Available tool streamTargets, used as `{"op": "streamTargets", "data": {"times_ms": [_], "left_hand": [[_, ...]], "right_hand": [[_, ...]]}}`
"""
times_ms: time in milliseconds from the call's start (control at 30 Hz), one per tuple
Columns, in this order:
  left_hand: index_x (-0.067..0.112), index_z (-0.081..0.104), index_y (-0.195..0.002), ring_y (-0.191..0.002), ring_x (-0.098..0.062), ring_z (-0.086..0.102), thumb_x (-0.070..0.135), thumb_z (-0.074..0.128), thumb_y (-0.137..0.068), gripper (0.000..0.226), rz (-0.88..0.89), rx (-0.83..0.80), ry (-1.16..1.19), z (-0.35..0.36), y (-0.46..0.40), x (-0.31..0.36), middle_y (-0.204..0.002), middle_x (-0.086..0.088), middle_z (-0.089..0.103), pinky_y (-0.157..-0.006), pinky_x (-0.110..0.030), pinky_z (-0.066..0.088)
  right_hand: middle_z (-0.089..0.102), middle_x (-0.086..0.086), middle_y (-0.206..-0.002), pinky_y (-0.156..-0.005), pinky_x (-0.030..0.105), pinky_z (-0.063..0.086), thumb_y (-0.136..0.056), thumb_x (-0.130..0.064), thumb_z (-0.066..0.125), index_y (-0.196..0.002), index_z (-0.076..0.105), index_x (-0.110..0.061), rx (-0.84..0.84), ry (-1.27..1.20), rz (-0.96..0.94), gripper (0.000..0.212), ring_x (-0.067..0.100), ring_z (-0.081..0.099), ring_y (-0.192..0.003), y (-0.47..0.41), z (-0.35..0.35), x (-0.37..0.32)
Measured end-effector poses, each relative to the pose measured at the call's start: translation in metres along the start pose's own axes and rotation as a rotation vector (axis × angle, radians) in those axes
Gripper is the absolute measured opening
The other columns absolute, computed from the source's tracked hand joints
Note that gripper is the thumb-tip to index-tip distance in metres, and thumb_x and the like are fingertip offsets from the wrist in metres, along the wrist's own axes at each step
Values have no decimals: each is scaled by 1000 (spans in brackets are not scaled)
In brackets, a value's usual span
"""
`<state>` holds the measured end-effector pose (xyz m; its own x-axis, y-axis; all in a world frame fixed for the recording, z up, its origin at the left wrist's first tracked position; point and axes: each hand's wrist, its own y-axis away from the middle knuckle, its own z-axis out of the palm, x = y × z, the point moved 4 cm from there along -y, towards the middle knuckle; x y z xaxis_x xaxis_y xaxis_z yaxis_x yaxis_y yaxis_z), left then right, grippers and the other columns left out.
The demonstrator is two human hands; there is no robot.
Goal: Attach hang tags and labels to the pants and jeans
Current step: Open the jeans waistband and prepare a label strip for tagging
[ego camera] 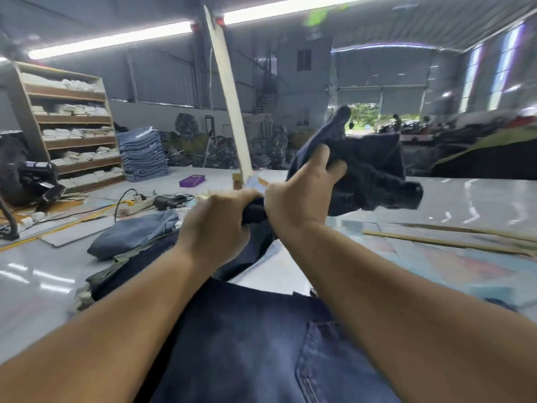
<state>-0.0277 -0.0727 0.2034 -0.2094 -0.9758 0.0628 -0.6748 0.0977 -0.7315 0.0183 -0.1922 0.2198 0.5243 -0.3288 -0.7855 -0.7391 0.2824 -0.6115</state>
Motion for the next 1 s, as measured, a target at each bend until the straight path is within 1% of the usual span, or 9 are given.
{"op": "streamTargets", "data": {"times_ms": [100,200,267,433,567,767,900,933,1000], "left_hand": [[16,69,-95,-70,-37,66,-1,52,-70,35,129,17,27,-9,14,47,-79,-8,70,-54,-36,48],[19,72,-109,-83,-33,69,12,50,-71,45,223,-60,24,-8,40,91,-94,-1,74,-59,-38,53],[22,69,-117,-92,-28,69,7,50,-71,52,300,-110,4,-6,53,115,-103,3,72,-67,-40,55],[15,74,-89,-65,-25,65,10,36,-68,43,512,-12,-48,-17,81,168,-77,0,69,-53,-37,53],[21,69,-82,-54,-19,55,12,53,-63,26,573,-109,-108,-6,110,197,-67,4,60,-47,-30,47],[24,68,-85,-57,-17,54,29,76,-46,41,432,-239,-35,6,122,195,-72,6,58,-48,-31,47],[24,63,-81,-58,-17,53,40,76,-42,44,366,-240,28,2,125,190,-71,6,54,-46,-30,47],[23,62,-79,-58,-18,53,39,75,-43,42,367,-225,45,3,127,189,-72,5,53,-47,-30,47],[21,62,-78,-59,-19,51,36,74,-45,38,375,-203,69,4,129,187,-72,4,53,-47,-31,46]], "right_hand": [[29,3,-121,-48,7,24,-69,-2,65,-98,27,-27,87,78,-65,54,2,34,-60,10,-53,-3],[26,-2,-116,-45,10,32,-72,0,59,-98,28,-27,97,126,-31,48,3,37,-65,34,-105,14],[26,-2,-113,-50,9,39,-75,-2,58,-98,29,-26,71,140,36,44,8,41,-67,49,-139,27],[24,-6,-108,-64,12,32,-77,-10,62,-97,26,-31,64,186,39,46,7,43,-78,84,-209,43],[22,-6,-107,-62,12,33,-75,-5,66,-102,25,-30,31,280,4,55,7,43,-76,103,-237,53],[23,-8,-103,-52,11,38,-68,-1,70,-89,21,-34,32,413,-146,62,9,43,-68,117,-231,54],[31,-3,-109,-73,1,38,-56,3,72,-102,35,-20,145,383,-250,63,14,39,-80,126,-230,54],[35,2,-109,-82,-5,31,-52,5,73,-103,39,-14,180,389,-295,64,16,39,-85,129,-230,53],[36,5,-106,-85,-10,22,-49,9,73,-100,42,-9,218,381,-342,62,18,39,-87,131,-230,51]]}}
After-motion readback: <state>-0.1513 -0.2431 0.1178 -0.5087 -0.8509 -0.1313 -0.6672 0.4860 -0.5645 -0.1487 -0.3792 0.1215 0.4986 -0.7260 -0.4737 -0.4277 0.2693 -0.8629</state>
